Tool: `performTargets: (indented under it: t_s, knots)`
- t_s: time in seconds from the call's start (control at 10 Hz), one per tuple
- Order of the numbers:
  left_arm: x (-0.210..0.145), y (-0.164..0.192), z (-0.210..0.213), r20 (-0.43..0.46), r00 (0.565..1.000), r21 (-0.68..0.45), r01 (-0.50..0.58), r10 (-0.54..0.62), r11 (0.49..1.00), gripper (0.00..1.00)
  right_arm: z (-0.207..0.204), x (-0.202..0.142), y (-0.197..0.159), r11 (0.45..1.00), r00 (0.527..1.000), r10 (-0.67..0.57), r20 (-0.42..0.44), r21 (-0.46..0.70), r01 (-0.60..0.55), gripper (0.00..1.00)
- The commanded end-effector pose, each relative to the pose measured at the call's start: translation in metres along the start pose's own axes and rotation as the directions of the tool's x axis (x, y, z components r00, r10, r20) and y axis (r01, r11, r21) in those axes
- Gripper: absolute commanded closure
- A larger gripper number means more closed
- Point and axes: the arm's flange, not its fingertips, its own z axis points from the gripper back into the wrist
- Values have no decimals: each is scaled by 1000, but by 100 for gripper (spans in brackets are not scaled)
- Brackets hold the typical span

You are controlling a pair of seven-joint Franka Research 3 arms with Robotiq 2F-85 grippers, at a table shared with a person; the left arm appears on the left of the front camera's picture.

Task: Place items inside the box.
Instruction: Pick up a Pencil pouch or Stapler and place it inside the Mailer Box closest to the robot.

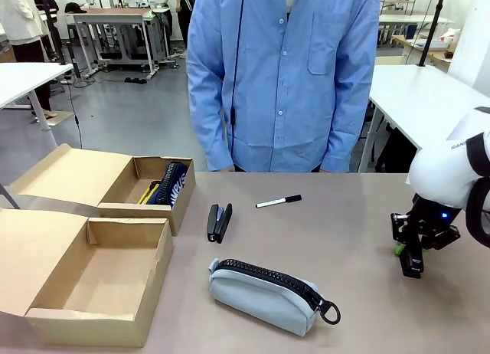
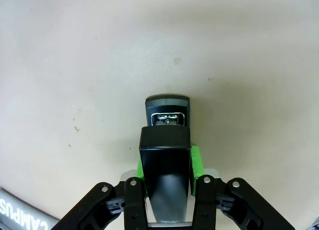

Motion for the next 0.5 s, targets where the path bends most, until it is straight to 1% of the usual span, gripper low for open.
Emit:
performTargets:
  t_s: [0.0,0.1,0.2,0.3,0.4]
  knots:
    - [-1,-1,-1,14,1000,-24,21,-21,999,0,-4,-39,-9,1000,1000,-3,10,-11,3,100]
    - [-1,-1,-1,14,1000,-24,21,-21,999,0,-1,-39,-9,1000,1000,4,8,-5,-4,100]
    - [-1,-1,-1,14,1000,-24,21,-21,999,0,27,-44,-8,999,999,38,21,30,-39,100]
    - [-1,-1,-1,14,1000,-24,21,-21,999,0,75,-55,-7,987,993,120,8,105,-121,100]
    - [-1,-1,-1,14,1000,-24,21,-21,999,0,122,-74,-4,950,961,271,-58,179,-257,100]
